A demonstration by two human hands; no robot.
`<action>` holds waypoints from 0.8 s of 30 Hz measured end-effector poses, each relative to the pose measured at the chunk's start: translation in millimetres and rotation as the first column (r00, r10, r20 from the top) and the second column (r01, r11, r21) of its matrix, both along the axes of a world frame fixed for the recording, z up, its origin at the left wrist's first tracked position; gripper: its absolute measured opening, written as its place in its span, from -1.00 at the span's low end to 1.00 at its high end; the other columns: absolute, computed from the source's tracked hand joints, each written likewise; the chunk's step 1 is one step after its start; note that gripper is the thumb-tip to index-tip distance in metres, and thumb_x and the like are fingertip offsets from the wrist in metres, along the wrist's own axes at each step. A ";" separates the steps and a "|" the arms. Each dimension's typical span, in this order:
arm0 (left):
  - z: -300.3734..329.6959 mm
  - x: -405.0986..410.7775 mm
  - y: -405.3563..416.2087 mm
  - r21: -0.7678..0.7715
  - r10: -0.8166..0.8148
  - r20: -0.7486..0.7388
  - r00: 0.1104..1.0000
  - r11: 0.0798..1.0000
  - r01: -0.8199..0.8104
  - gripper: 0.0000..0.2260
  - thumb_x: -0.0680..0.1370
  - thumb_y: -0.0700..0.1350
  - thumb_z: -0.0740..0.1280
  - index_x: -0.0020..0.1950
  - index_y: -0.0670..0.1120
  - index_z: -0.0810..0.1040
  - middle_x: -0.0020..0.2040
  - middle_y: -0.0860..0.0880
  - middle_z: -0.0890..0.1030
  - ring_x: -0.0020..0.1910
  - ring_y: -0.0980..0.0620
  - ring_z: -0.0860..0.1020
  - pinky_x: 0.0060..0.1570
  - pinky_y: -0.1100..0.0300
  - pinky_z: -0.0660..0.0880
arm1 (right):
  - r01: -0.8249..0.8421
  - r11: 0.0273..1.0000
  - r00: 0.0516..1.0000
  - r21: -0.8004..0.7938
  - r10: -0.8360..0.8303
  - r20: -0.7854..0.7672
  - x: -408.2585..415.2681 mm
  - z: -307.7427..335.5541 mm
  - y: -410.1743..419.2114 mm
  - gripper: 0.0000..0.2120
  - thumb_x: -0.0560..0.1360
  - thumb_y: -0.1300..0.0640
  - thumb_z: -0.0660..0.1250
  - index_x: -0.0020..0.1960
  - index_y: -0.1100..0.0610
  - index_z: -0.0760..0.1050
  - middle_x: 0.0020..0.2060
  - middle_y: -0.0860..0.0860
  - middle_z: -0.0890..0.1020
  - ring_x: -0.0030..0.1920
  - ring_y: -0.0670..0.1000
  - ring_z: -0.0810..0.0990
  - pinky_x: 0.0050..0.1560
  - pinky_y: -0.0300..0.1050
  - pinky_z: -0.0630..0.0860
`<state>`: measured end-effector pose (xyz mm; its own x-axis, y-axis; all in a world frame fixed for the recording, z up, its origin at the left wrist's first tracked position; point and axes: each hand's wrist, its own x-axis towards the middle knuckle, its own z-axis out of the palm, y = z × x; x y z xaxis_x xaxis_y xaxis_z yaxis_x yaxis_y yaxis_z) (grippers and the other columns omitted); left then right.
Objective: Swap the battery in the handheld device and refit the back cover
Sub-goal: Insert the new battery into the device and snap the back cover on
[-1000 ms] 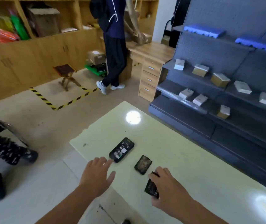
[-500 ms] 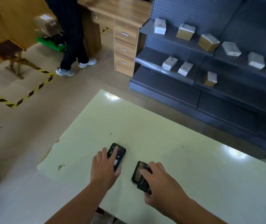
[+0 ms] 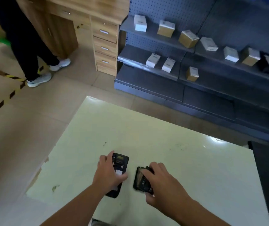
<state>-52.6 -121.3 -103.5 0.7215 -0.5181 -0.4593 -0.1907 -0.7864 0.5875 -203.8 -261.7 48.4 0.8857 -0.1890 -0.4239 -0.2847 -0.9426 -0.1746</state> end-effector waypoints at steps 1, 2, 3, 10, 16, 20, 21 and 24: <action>8.2 1.0 0.1 -0.088 0.011 -0.087 0.996 0.996 -0.018 -0.02 0.22 0.26 0.48 0.58 0.07 0.23 0.19 0.08 0.44 0.09 0.14 0.55 -0.02 0.29 0.51 | 0.003 1.000 1.000 0.004 -0.003 0.017 3.4 4.4 1.1 -0.49 0.49 0.05 0.33 0.41 0.03 0.34 0.26 0.02 0.36 0.28 0.08 0.33 0.01 -0.13 0.55; 16.7 1.9 -0.3 -0.171 0.014 -0.167 0.986 0.984 -0.043 -0.05 0.21 0.22 0.52 0.56 0.10 0.27 0.16 0.17 0.50 0.02 0.24 0.60 -0.09 0.39 0.49 | 0.004 1.000 0.999 0.008 -0.004 0.036 6.9 9.0 2.2 -0.49 0.49 0.05 0.33 0.42 0.03 0.34 0.27 0.02 0.36 0.30 0.08 0.32 0.03 -0.13 0.56; 25.0 2.4 -1.0 -0.231 0.023 -0.245 0.969 0.970 -0.082 -0.08 0.21 0.19 0.55 0.53 0.11 0.30 0.13 0.19 0.57 -0.02 0.30 0.62 -0.11 0.42 0.50 | 0.000 1.000 0.998 0.011 -0.001 0.056 10.0 13.8 3.3 -0.49 0.49 0.04 0.33 0.42 0.03 0.34 0.28 0.02 0.36 0.30 0.08 0.32 0.04 -0.13 0.56; 72.6 0.4 -1.3 -0.398 0.056 -0.646 0.761 0.827 -0.399 -0.24 0.51 -0.19 0.56 0.62 0.09 0.27 0.28 0.01 0.65 0.13 0.01 0.71 -0.01 0.09 0.68 | -0.033 0.997 0.973 0.062 0.018 0.231 17.7 39.0 10.6 -0.40 0.47 0.04 0.34 0.49 -0.03 0.34 0.32 0.00 0.39 0.30 0.04 0.32 0.10 -0.12 0.55; 110.1 0.7 -1.7 -0.363 0.013 -0.826 0.564 0.753 -0.549 -0.62 0.61 0.14 0.39 0.44 0.22 0.56 0.14 -0.03 0.78 0.00 -0.07 0.76 -0.24 0.07 0.67 | -0.078 0.991 0.948 0.110 0.039 0.316 19.6 48.8 16.6 -0.35 0.47 -0.01 0.34 0.54 -0.07 0.31 0.39 -0.02 0.38 0.36 0.04 0.33 0.21 -0.03 0.56; 116.9 6.2 -7.8 -0.276 -0.051 -0.938 0.342 0.708 -0.650 -0.60 0.62 0.38 0.06 0.32 0.37 0.57 0.17 -0.02 0.78 0.11 -0.14 0.75 -0.10 -0.07 0.71 | -0.099 0.985 0.939 0.141 0.046 0.341 23.2 48.1 26.1 -0.38 0.51 -0.06 0.34 0.55 -0.02 0.34 0.44 -0.01 0.40 0.42 0.02 0.31 0.35 -0.06 0.46; 115.7 8.1 -8.9 -0.278 -0.075 -0.945 0.319 0.701 -0.657 -0.59 0.64 0.38 0.03 0.36 0.38 0.52 0.21 -0.02 0.76 0.16 -0.15 0.73 -0.06 -0.09 0.70 | -0.106 0.986 0.938 0.128 0.056 0.341 24.8 47.0 28.2 -0.41 0.52 -0.07 0.32 0.53 0.01 0.38 0.43 0.01 0.43 0.42 0.04 0.32 0.37 -0.06 0.43; 117.6 11.4 -10.8 -0.296 -0.108 -0.941 0.321 0.720 -0.627 -0.55 0.60 0.41 0.05 0.40 0.37 0.49 0.25 -0.05 0.74 0.20 -0.15 0.71 -0.08 -0.08 0.70 | -0.111 0.990 0.939 0.083 0.077 0.336 27.9 43.9 29.4 -0.47 0.56 -0.09 0.26 0.48 0.08 0.45 0.38 0.05 0.49 0.38 0.08 0.36 0.42 -0.06 0.37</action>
<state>-41.2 -132.1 14.1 0.2303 -0.7659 -0.6002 0.8492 -0.1430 0.5083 -175.9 -232.3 92.3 0.9907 -0.0703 -0.1163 -0.1061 -0.9352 -0.3380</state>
